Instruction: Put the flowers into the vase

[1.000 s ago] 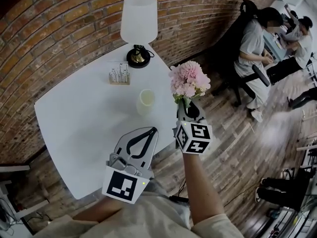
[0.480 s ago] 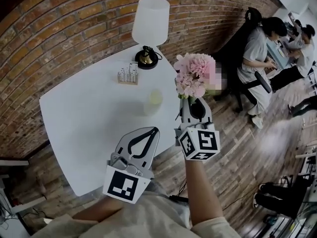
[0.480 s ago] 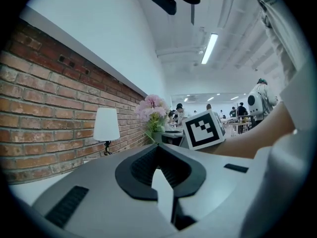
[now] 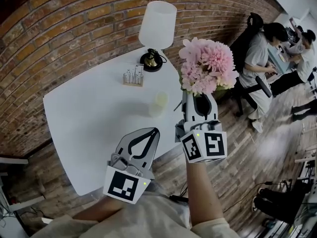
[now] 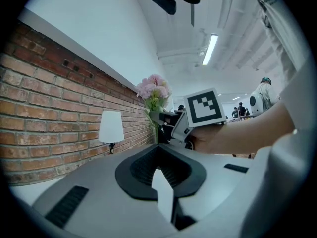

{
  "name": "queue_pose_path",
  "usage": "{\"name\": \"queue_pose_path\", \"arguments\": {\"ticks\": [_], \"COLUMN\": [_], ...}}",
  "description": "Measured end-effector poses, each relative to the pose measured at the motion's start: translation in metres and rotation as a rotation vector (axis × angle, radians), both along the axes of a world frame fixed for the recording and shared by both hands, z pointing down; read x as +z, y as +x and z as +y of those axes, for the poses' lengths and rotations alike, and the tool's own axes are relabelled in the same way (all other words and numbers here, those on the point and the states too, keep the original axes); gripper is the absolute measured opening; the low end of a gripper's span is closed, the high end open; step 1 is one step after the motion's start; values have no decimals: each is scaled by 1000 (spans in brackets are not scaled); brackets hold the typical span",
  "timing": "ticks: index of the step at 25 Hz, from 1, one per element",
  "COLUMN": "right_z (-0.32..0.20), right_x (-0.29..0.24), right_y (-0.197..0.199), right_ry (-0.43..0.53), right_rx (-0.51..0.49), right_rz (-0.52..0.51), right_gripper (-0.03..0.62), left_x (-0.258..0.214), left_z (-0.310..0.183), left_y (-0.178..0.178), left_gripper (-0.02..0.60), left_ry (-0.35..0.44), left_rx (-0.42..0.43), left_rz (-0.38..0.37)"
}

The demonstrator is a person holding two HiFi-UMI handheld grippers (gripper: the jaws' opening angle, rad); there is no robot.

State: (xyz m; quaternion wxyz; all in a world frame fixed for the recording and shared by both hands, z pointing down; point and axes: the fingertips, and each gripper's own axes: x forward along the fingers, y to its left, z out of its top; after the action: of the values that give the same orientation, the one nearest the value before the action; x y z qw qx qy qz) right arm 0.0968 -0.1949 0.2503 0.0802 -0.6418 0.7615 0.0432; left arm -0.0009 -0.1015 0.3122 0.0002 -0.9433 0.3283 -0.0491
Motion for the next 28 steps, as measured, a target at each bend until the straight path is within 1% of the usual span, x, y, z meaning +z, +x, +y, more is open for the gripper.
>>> {"name": "queue_pose_path", "arguments": {"ticks": [4, 13, 28], "right_z": [-2, -12, -28], "right_x": [-9, -15, -4], "right_y": [-12, -28, -37], "right_ry": [26, 48, 38], "right_rx": [-21, -51, -69], "right_rz": [-5, -11, -7], "right_gripper": [66, 66, 66], "left_x": [-1, -2, 3], "left_z": [-2, -11, -24], "left_y": [-8, -19, -30], "left_gripper": [9, 9, 9], "left_ry": [0, 5, -6], "left_rx": [-14, -38, -76], "left_rz": [-2, -4, -4]}}
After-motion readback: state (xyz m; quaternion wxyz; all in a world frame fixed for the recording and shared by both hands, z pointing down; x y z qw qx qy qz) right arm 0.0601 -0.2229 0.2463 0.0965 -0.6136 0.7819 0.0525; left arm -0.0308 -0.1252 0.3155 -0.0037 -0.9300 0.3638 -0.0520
